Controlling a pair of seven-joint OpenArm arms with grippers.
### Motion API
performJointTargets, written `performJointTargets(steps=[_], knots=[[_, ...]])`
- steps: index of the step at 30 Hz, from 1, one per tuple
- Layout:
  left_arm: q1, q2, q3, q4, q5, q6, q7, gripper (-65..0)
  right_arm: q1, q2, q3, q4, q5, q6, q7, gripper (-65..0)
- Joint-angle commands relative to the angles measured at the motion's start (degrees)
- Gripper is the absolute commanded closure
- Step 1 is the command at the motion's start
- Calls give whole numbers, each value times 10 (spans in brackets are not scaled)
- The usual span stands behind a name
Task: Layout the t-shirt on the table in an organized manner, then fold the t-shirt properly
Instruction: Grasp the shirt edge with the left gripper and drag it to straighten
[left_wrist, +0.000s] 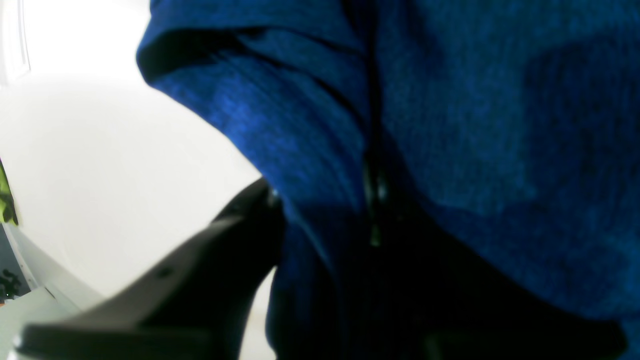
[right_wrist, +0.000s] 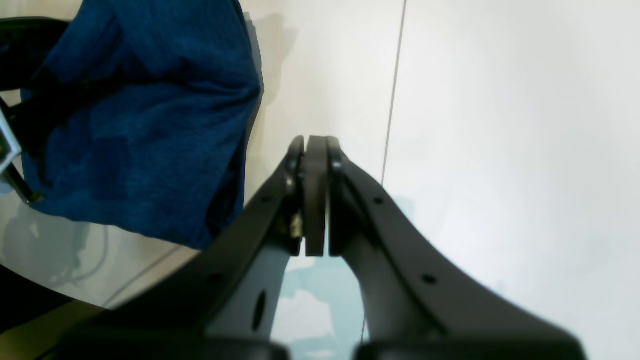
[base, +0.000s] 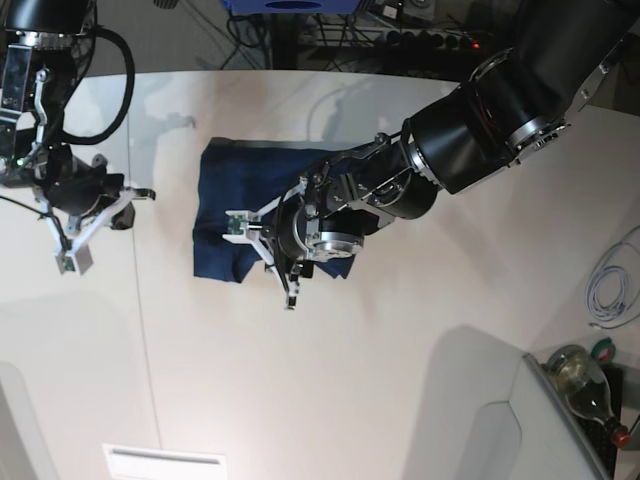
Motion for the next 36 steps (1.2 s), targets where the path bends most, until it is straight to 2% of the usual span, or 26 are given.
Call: performJointTargets(steps=[1, 4, 8, 9, 12, 14, 19, 21, 26, 27, 30, 36], knots=[[-12, 2, 1, 2, -6, -12, -1, -212, 7, 6, 3, 9, 8, 5, 10, -2], [-15, 3, 1, 2, -6, -12, 13, -272, 9, 6, 3, -7, 8, 5, 10, -2], [-22, 1, 1, 31, -11, -13, 32, -275, 9, 6, 2, -25, 8, 5, 11, -2], [-23, 0, 1, 44, -11, -19, 32, -275, 9, 6, 2, -27, 8, 5, 12, -2], [-23, -1, -4, 73, -9, -70, 39, -276, 11, 6, 2, -28, 8, 5, 12, -2], [-24, -1, -5, 90, -7, -94, 70, -276, 11, 6, 2, -28, 8, 5, 12, -2], [-25, -1, -3, 111, -6, -95, 92, -280, 12, 6, 2, -28, 8, 5, 12, -2], [-26, 0, -5, 112, -6, -95, 107, -323, 12, 6, 2, -28, 8, 5, 12, -2], [-37, 0, -5, 117, -8, -95, 119, -512, 12, 6, 2, -28, 8, 5, 12, -2], [-39, 0, -6, 118, -8, -95, 119, -522, 12, 6, 2, -28, 8, 5, 12, -2], [-39, -2, -19, 150, -7, -95, 120, -508, 12, 6, 2, -28, 8, 5, 12, -2], [-28, -12, -53, 240, -11, -96, 183, -474, 10, 6, 2, -27, 8, 5, 12, -2]])
